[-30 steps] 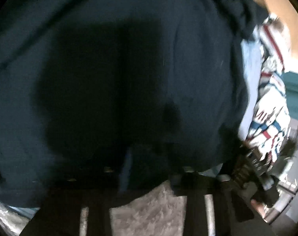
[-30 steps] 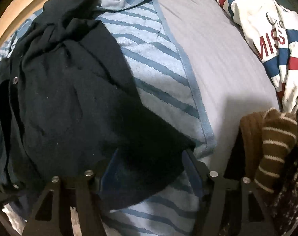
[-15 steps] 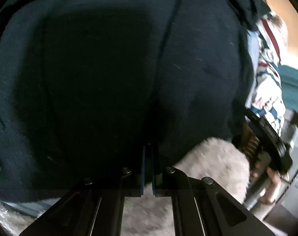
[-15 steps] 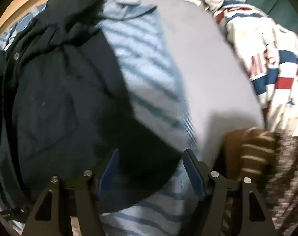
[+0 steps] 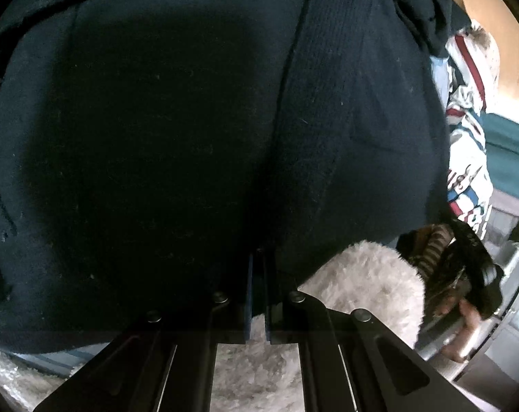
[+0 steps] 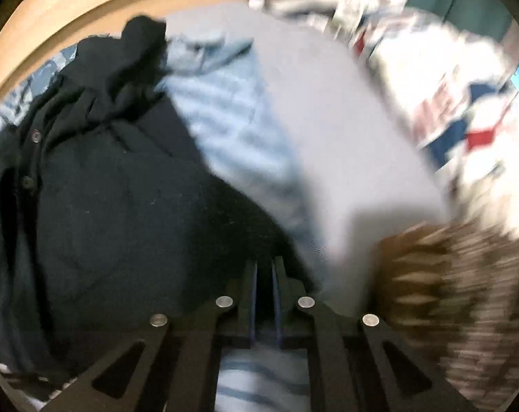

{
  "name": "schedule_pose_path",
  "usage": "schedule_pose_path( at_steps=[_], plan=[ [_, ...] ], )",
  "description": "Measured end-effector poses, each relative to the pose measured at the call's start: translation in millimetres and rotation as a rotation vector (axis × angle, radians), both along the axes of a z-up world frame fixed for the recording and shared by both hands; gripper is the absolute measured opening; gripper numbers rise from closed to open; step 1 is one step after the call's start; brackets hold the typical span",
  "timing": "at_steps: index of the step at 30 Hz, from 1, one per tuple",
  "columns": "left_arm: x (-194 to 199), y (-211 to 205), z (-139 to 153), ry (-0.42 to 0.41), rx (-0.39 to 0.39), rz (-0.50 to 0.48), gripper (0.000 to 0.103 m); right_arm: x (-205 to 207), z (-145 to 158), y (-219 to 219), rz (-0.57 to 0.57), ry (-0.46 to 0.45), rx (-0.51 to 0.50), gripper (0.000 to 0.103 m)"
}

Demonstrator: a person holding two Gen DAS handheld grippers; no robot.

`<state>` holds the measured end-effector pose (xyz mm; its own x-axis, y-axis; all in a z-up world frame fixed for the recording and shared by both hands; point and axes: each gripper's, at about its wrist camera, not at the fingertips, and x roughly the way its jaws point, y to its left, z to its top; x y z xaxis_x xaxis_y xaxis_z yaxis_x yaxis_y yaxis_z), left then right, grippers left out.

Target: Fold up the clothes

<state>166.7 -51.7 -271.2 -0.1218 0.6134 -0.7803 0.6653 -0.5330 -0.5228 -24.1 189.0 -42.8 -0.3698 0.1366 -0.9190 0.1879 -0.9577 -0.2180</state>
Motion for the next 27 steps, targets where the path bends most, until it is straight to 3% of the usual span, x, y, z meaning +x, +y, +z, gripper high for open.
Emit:
schedule_pose_path(
  at_steps=[3,7,8,9,12,13,15,17,18,20,23,26,27],
  plan=[
    [-5,9,-6,-0.006,0.01,-0.028,0.005,-1,-19,1,0.005,-0.045,0.117,0.004],
    [-14,12,-5,0.008,-0.031,-0.071,0.005,-2,-52,6,-0.012,-0.154,0.116,0.005],
    [-17,12,-4,0.008,-0.039,-0.088,0.005,-1,-57,5,-0.012,-0.17,0.13,0.01],
    [-19,11,-4,0.006,-0.043,-0.092,0.005,-1,-63,5,-0.012,-0.187,0.146,0.023],
    [-25,-1,-4,-0.022,-0.014,-0.031,0.007,-1,-71,5,-0.01,-0.224,0.189,0.044],
    [-26,-7,-3,-0.028,-0.011,-0.005,0.012,0,-68,5,-0.011,-0.224,0.185,0.047],
    [-27,-20,6,-0.022,-0.038,0.035,0.027,6,-50,2,0.003,-0.201,0.121,0.065],
    [-30,-33,20,0.006,-0.089,0.078,0.067,10,-32,-5,0.034,-0.165,0.053,0.072],
    [-32,-40,29,0.029,-0.127,0.103,0.072,11,-24,-11,0.06,-0.148,0.021,0.072],
    [-37,-56,47,0.073,-0.196,0.149,0.073,11,-17,-23,0.119,-0.13,-0.054,0.072],
    [-39,-59,59,0.127,-0.22,0.172,0.073,9,-38,-37,0.168,-0.228,-0.161,0.071],
    [-43,-53,63,0.146,-0.202,0.165,0.074,15,-74,-43,0.193,-0.366,-0.158,0.05],
    [-37,-37,60,0.134,-0.206,0.163,0.073,17,-87,-38,0.177,-0.396,-0.085,0.048]
  ],
)
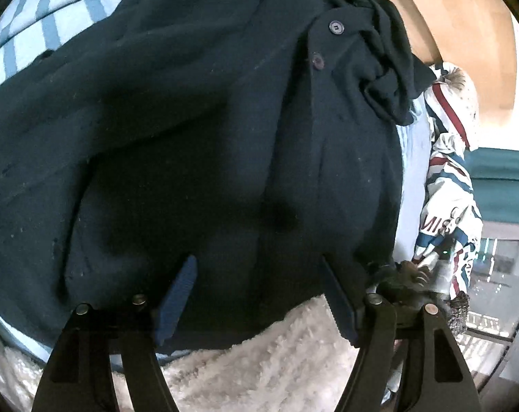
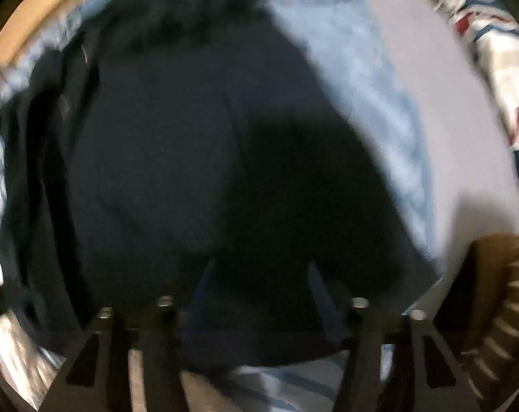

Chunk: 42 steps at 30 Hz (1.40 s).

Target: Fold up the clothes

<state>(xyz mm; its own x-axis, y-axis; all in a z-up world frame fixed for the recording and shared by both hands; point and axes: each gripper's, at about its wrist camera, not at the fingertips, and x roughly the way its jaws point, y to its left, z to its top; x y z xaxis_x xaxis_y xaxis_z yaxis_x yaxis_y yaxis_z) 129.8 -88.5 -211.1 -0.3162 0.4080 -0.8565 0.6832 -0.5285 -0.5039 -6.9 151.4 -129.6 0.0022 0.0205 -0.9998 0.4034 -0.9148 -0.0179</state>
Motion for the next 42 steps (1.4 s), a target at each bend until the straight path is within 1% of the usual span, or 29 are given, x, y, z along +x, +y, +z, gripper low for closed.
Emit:
schedule_pose_path(
  at_steps=[1,3,4,6,7,8,9,11,12,14,15,17,18,20,22,23,24,25,27,29,31,32,34,36,38,39,40,41,42],
  plan=[
    [5,10,-3,-0.013,-0.001,-0.004,0.073,1,-9,10,-0.022,-0.004,0.064,0.049],
    [4,11,-9,-0.042,0.008,-0.021,0.073,0,-1,25,-0.095,0.025,0.054,0.043],
    [-4,12,-13,-0.057,0.019,-0.024,0.073,2,9,25,-0.088,0.085,0.119,0.042],
    [-7,14,-18,-0.073,0.031,-0.018,0.073,5,31,25,-0.074,0.193,0.219,0.046],
    [-4,15,-19,-0.073,0.031,-0.016,0.073,7,40,24,-0.069,0.208,0.176,0.047],
    [-3,17,-20,-0.075,0.031,-0.015,0.073,9,48,25,-0.072,0.202,0.095,0.047],
    [-5,18,-21,-0.078,0.032,-0.014,0.073,12,53,24,-0.07,0.184,0.023,0.043],
    [-2,30,-15,-0.089,0.03,-0.013,0.073,20,45,15,-0.043,0.1,-0.092,0.042],
    [0,35,-12,-0.095,0.024,-0.008,0.073,25,39,13,-0.03,0.061,-0.112,0.039],
    [4,30,-9,-0.102,-0.001,0.017,0.074,38,18,15,-0.006,0.0,0.0,0.038],
    [7,26,-6,-0.098,-0.01,0.029,0.074,44,7,16,0.006,-0.031,0.056,0.041],
    [13,17,-1,-0.085,-0.023,0.055,0.074,54,-9,18,0.01,-0.083,0.144,0.041],
    [16,12,1,-0.071,-0.018,0.07,0.074,52,-1,20,-0.033,-0.076,0.123,0.041],
    [25,-2,8,-0.037,-0.011,0.114,0.073,50,27,15,-0.085,-0.011,0.067,0.041],
    [34,-17,16,-0.002,-0.01,0.163,0.074,49,62,-10,-0.061,0.083,0.015,0.046],
    [41,-23,22,0.011,-0.026,0.188,0.074,51,78,-29,-0.037,0.116,-0.027,0.052],
    [52,-28,28,0.02,-0.058,0.212,0.074,55,90,-48,-0.007,0.13,-0.079,0.063],
    [62,-38,36,0.025,-0.101,0.233,0.074,59,101,-68,0.024,0.138,-0.134,0.069],
    [73,-43,47,0.015,-0.194,0.259,0.075,73,110,-110,0.084,0.108,-0.257,0.078],
    [96,-67,56,-0.019,-0.299,0.259,0.078,90,103,-155,0.127,0.032,-0.375,0.081],
    [113,-87,58,-0.056,-0.366,0.237,0.078,107,85,-202,0.146,-0.063,-0.447,0.081],
    [118,-88,52,-0.072,-0.379,0.217,0.078,112,75,-220,0.145,-0.104,-0.461,0.081],
    [149,-101,45,-0.096,-0.402,0.16,0.078,107,36,-245,0.119,-0.177,-0.464,0.081],
    [172,-111,36,-0.121,-0.423,0.106,0.078,96,1,-263,0.089,-0.204,-0.425,0.08],
    [167,-111,18,-0.148,-0.436,0.061,0.078,85,-25,-277,0.058,-0.208,-0.377,0.082],
    [168,-111,11,-0.153,-0.428,0.043,0.078,84,-28,-278,0.038,-0.201,-0.375,0.084],
    [173,-110,7,-0.142,-0.391,0.041,0.078,84,-30,-278,0.018,-0.193,-0.372,0.084],
    [176,-110,3,-0.124,-0.353,0.058,0.078,83,-30,-279,0.009,-0.184,-0.383,0.082],
    [180,-111,-1,-0.105,-0.32,0.089,0.078,83,-25,-279,0.022,-0.172,-0.421,0.067]
  ],
)
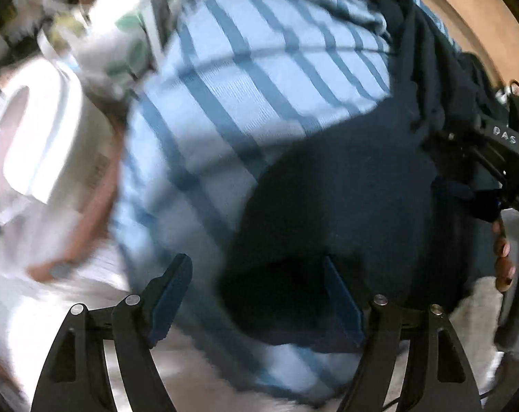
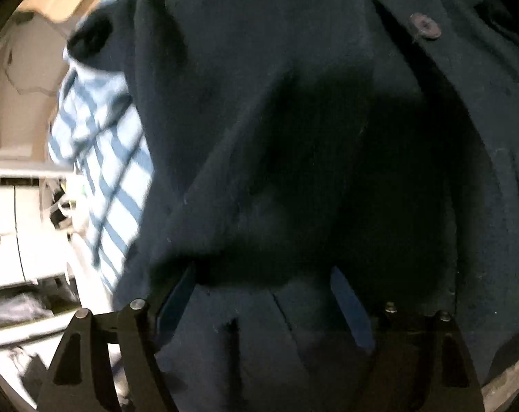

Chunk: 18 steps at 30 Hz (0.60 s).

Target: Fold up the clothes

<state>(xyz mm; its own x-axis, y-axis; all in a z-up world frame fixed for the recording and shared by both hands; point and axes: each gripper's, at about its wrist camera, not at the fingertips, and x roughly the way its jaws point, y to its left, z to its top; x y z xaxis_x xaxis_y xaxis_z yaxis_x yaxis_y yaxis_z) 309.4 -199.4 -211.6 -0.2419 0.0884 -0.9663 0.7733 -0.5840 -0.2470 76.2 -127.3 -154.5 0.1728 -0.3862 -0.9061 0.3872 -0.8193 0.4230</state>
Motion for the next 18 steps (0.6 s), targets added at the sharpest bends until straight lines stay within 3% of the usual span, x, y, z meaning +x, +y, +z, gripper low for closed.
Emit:
schedule_pose_path(
  at_steps=[1,2,4,5,6,7,11,13,15,16,18],
  plan=[
    [3,-1,-3,0.026,0.031,0.03,0.076,0,5,0,0.007,0.014,-0.039,0.055],
    [6,-2,-5,0.044,0.04,0.054,0.055,0,10,0,0.013,0.028,-0.079,0.033],
    [10,-5,2,0.075,0.007,0.079,0.011,0,20,-5,0.059,0.069,-0.107,0.017],
    [12,-10,6,0.082,-0.01,0.095,0.011,0,26,-10,0.09,0.093,-0.11,0.008],
    [16,-17,10,0.072,-0.034,0.119,0.011,1,35,-15,0.117,0.116,-0.124,0.007],
    [19,-25,15,0.061,-0.057,0.143,0.002,1,50,-21,0.135,0.136,-0.162,0.006],
    [34,-56,31,0.028,-0.135,0.238,0.002,5,111,-45,0.206,0.232,-0.341,0.006],
    [39,-68,37,0.026,-0.134,0.26,0.002,9,137,-54,0.237,0.294,-0.375,0.015],
    [40,-75,40,-0.007,-0.172,0.265,0.002,19,140,-58,0.263,0.324,-0.311,0.072],
    [41,-77,39,-0.023,-0.167,0.264,0.002,26,135,-52,0.279,0.315,-0.264,0.078],
    [46,-75,39,-0.041,-0.153,0.272,0.002,38,123,-39,0.307,0.292,-0.169,0.076]
  ],
)
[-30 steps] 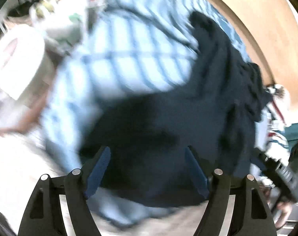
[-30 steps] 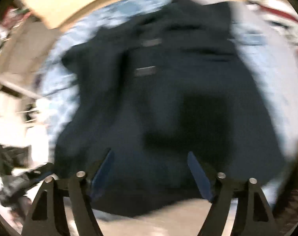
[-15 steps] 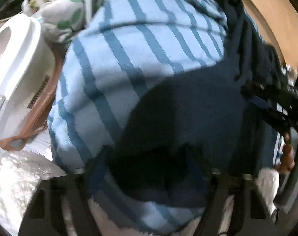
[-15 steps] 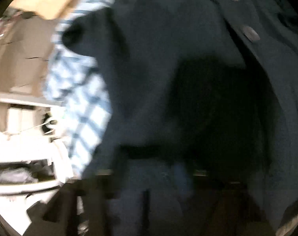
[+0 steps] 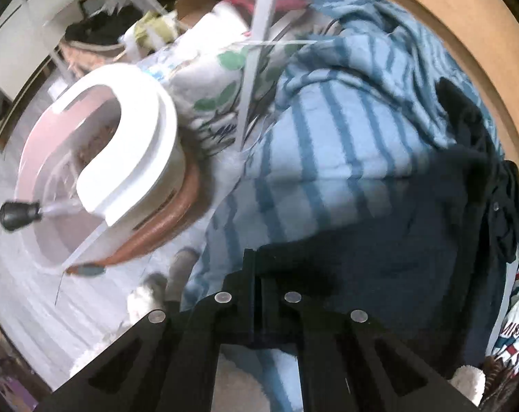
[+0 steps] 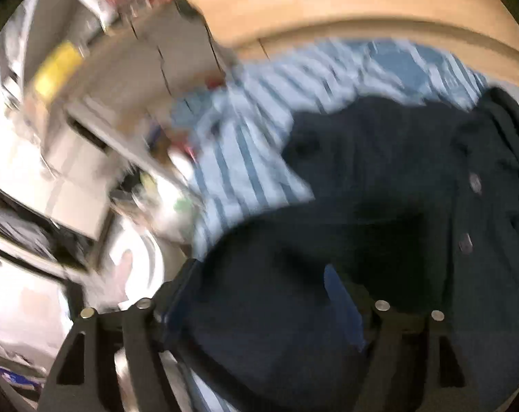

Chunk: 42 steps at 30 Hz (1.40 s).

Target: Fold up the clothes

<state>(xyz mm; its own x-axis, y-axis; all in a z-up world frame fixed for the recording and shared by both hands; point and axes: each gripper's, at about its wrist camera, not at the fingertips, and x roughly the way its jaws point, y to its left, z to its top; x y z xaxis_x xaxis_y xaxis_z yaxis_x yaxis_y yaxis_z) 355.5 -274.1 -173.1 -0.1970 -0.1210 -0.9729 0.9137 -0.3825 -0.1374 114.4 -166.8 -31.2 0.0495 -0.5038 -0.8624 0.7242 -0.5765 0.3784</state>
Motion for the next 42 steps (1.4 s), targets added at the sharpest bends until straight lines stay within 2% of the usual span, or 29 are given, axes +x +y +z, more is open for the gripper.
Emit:
schedule_pose_path(
  at_steps=[2,6,8,10,11,14,16,17,18,20,21,23,24,27,28,30,32,35,36,38,40,42],
  plan=[
    [4,7,-3,-0.012,0.007,-0.001,0.002,12,-23,22,0.001,-0.037,0.094,0.077],
    [24,5,-6,-0.033,0.031,0.038,0.002,51,-81,50,0.056,-0.176,0.182,0.077],
    [32,4,-7,-0.032,0.047,0.054,0.002,81,-110,50,0.146,-0.175,0.273,0.077],
    [36,6,-2,-0.032,0.042,0.051,0.002,104,-133,47,0.197,-0.104,0.36,0.078],
    [38,8,2,-0.033,0.036,0.047,0.002,113,-136,47,0.201,-0.09,0.363,0.081],
    [45,12,14,-0.013,0.032,0.043,0.002,139,-138,48,0.263,-0.246,0.32,0.081],
    [52,14,23,0.03,0.05,0.041,0.002,154,-137,51,0.342,-0.378,0.286,0.072],
    [55,15,25,0.057,0.063,0.034,0.002,149,-134,55,0.323,-0.41,0.264,0.06],
    [58,17,28,0.075,0.074,0.025,0.002,145,-130,59,0.304,-0.442,0.242,0.057],
    [62,19,33,0.089,0.08,0.016,0.002,117,-121,70,0.198,-0.473,0.182,0.064],
    [63,19,35,0.088,0.077,0.013,0.002,93,-112,78,0.111,-0.45,0.146,0.066],
    [63,19,37,0.085,0.075,0.01,0.002,40,-91,100,-0.076,-0.336,0.1,0.068],
    [62,20,37,0.087,0.076,0.012,0.002,15,-80,115,-0.176,-0.253,0.108,0.073],
    [55,22,33,0.093,0.081,0.015,0.002,-42,-63,159,-0.436,-0.043,0.199,0.075],
    [52,24,31,0.092,0.084,0.014,0.002,-56,-63,172,-0.509,-0.01,0.227,0.076],
    [45,28,28,0.081,0.087,0.004,0.002,-73,-80,190,-0.579,-0.087,0.245,0.078],
    [41,31,25,0.076,0.093,-0.003,0.002,-75,-107,193,-0.562,-0.205,0.236,0.076],
    [43,31,24,0.084,0.107,0.0,0.002,-45,-136,167,-0.332,-0.372,0.224,0.076],
    [45,31,24,0.097,0.119,0.001,0.002,-35,-141,160,-0.265,-0.429,0.2,0.074],
    [49,29,24,0.126,0.145,0.003,0.002,-27,-135,154,-0.234,-0.507,0.091,0.067],
    [54,28,25,0.154,0.165,0.01,0.002,-31,-121,150,-0.258,-0.498,0.022,0.067],
    [59,28,25,0.181,0.185,0.018,0.002,-47,-107,149,-0.336,-0.39,0.003,0.068]
  ],
)
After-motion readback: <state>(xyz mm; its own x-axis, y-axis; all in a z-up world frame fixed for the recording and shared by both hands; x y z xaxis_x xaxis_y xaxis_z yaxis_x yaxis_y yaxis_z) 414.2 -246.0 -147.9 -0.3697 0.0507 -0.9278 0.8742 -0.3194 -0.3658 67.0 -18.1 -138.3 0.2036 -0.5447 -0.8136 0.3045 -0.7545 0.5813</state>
